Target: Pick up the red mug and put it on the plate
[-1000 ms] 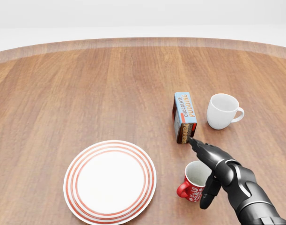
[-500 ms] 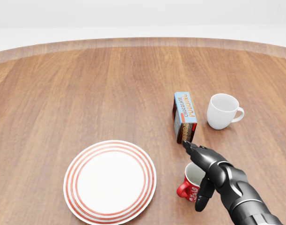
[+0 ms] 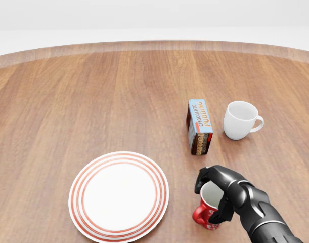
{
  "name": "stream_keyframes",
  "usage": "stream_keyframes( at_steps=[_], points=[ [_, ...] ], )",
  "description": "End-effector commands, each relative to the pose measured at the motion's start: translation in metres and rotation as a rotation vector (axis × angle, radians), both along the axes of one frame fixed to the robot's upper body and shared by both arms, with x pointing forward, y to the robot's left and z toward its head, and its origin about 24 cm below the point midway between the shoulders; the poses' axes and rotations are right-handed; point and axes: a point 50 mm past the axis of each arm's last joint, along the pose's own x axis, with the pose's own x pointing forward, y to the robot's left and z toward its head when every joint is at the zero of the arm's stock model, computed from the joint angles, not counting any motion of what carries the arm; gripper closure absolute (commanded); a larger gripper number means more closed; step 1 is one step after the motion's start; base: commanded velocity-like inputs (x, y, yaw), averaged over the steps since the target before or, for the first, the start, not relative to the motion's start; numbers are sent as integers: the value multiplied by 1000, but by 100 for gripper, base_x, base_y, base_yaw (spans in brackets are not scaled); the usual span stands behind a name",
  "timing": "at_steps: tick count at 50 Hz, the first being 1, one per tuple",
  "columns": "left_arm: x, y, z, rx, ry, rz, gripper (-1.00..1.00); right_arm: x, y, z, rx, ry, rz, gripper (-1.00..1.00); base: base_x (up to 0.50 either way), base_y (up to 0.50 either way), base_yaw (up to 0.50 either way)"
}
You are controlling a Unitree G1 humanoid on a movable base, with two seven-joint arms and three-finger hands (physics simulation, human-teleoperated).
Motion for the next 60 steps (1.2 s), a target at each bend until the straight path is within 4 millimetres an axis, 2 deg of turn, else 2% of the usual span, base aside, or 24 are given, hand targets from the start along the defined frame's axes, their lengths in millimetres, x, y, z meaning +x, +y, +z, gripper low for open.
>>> stream_keyframes(
  at_steps=[1, 11, 18, 25, 38, 51, 60],
  points=[
    [0, 0, 0, 1, 1, 0, -100, -4, -2, -5, -47, 30, 28, 100, 0, 0, 0],
    [1, -1, 3, 1, -8, -3, -100, 7, -3, 16, -18, -31, 41, 100, 0, 0, 0],
    [1, -1, 4, 1, -11, -3, -100, 17, 4, 48, 22, -128, 93, 100, 0, 0, 0],
    [0, 0, 3, 0, -11, -2, -100, 18, 12, 72, 54, -190, 127, 100, 0, 0, 0],
    [-1, -1, 5, 4, -21, -6, -100, 10, 26, 105, 83, -266, 169, 100, 0, 0, 0],
    [-1, -3, 10, 12, -38, -10, -100, 17, 50, 125, 76, -299, 238, 100, 0, 0, 0],
    [0, -4, 11, 11, -41, -15, -100, 35, 75, 127, 54, -298, 303, 100, 0, 0, 0]
  ],
)
